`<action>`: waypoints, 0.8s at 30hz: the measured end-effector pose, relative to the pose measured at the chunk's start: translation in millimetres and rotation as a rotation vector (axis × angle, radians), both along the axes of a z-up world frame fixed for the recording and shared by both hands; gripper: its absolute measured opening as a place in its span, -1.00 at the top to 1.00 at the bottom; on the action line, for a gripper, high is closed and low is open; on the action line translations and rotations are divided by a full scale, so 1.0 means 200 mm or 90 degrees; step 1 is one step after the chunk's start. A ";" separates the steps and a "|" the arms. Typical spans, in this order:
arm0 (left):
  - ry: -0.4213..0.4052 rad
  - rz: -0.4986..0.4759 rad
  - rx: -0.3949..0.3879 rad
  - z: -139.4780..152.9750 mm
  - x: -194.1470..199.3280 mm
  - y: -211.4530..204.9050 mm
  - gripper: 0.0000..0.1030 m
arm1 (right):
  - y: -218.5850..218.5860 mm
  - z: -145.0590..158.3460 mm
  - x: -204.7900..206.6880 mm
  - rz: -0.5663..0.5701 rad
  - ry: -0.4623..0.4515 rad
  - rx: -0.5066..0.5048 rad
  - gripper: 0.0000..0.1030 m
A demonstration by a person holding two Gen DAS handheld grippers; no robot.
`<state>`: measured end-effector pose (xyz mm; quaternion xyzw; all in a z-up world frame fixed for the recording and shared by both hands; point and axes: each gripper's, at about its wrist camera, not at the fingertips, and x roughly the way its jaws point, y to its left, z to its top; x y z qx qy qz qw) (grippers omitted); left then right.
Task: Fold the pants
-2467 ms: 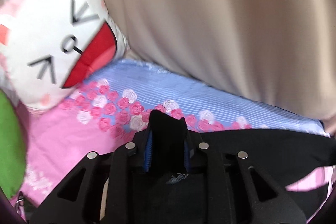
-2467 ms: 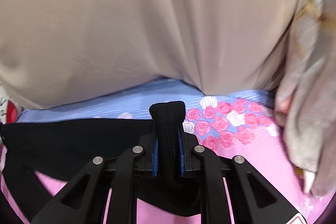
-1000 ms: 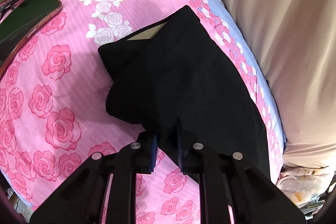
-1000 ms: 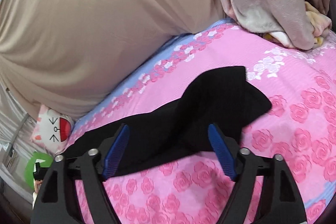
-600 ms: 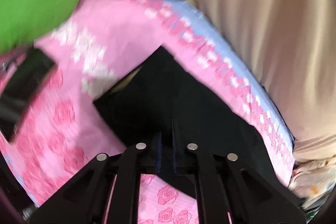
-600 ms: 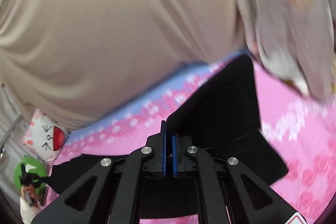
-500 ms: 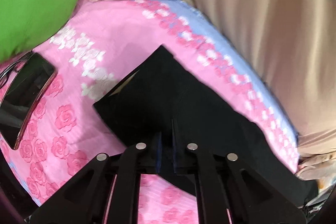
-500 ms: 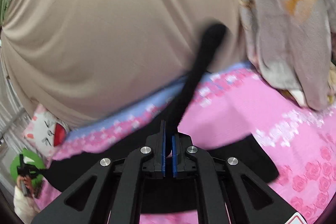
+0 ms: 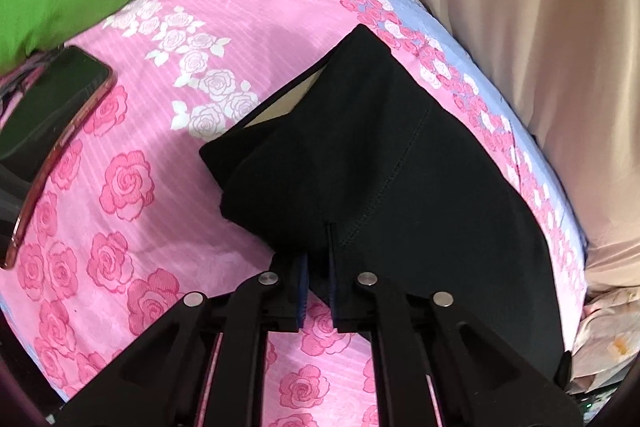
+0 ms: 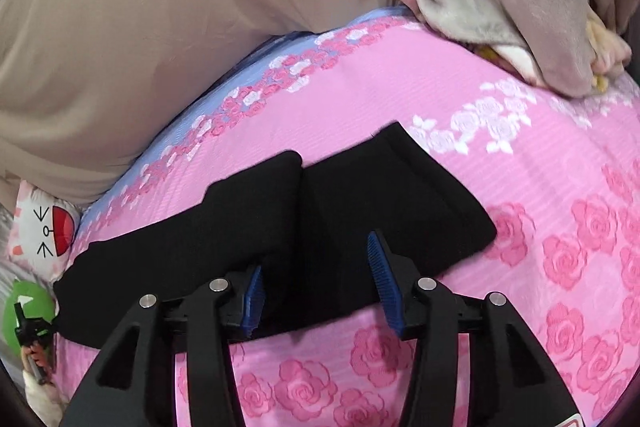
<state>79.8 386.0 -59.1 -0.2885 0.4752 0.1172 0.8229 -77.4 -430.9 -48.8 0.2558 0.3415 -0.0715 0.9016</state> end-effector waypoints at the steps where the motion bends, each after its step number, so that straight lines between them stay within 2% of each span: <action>1: 0.002 -0.001 0.005 0.00 0.01 0.00 0.86 | -0.01 0.01 0.01 0.005 -0.016 0.012 0.70; 2: 0.003 0.000 0.009 0.00 0.01 0.00 0.86 | -0.05 0.00 0.01 -0.001 -0.027 0.044 0.89; 4: 0.001 0.003 0.010 0.00 0.01 0.00 0.84 | -0.16 -0.06 -0.02 -0.048 -0.032 0.140 0.84; 6: -0.004 0.000 0.021 0.00 0.00 -0.01 0.82 | -0.21 -0.13 -0.05 -0.087 -0.008 0.158 0.59; 7: -0.006 -0.001 0.024 0.00 -0.01 -0.01 0.80 | -0.22 -0.17 -0.09 -0.117 0.005 0.151 0.70; 9: -0.016 0.006 0.020 0.01 -0.03 -0.01 0.78 | -0.25 -0.18 -0.17 -0.147 -0.023 0.182 0.43; 11: -0.022 0.022 0.011 0.03 -0.07 0.01 0.77 | -0.31 -0.15 -0.28 -0.194 -0.056 0.198 0.34; 13: -0.037 0.044 0.017 0.09 -0.12 0.00 0.77 | -0.30 -0.09 -0.36 -0.206 -0.066 0.161 0.34; 16: -0.057 0.066 0.053 0.19 -0.14 -0.04 0.77 | -0.25 0.01 -0.37 -0.165 -0.068 0.102 0.31; 18: -0.059 0.079 0.112 0.26 -0.09 -0.10 0.77 | -0.22 0.05 -0.33 -0.143 -0.058 0.058 0.01; 19: -0.056 0.073 0.138 0.27 -0.06 -0.13 0.77 | -0.20 0.07 -0.30 -0.130 -0.050 0.022 -0.08; 20: -0.038 0.059 0.190 0.27 0.01 -0.17 0.77 | -0.18 0.08 -0.26 -0.121 -0.041 -0.006 -0.11; 21: -0.021 0.051 0.217 0.26 0.07 -0.17 0.77 | -0.18 0.08 -0.22 -0.109 -0.030 -0.034 -0.11; 22: -0.002 0.057 0.233 0.23 0.10 -0.17 0.77 | -0.18 0.08 -0.20 -0.097 -0.026 -0.046 -0.11; 24: 0.022 0.075 0.227 0.18 0.16 -0.14 0.77 | -0.19 0.09 -0.13 -0.079 -0.021 -0.062 -0.11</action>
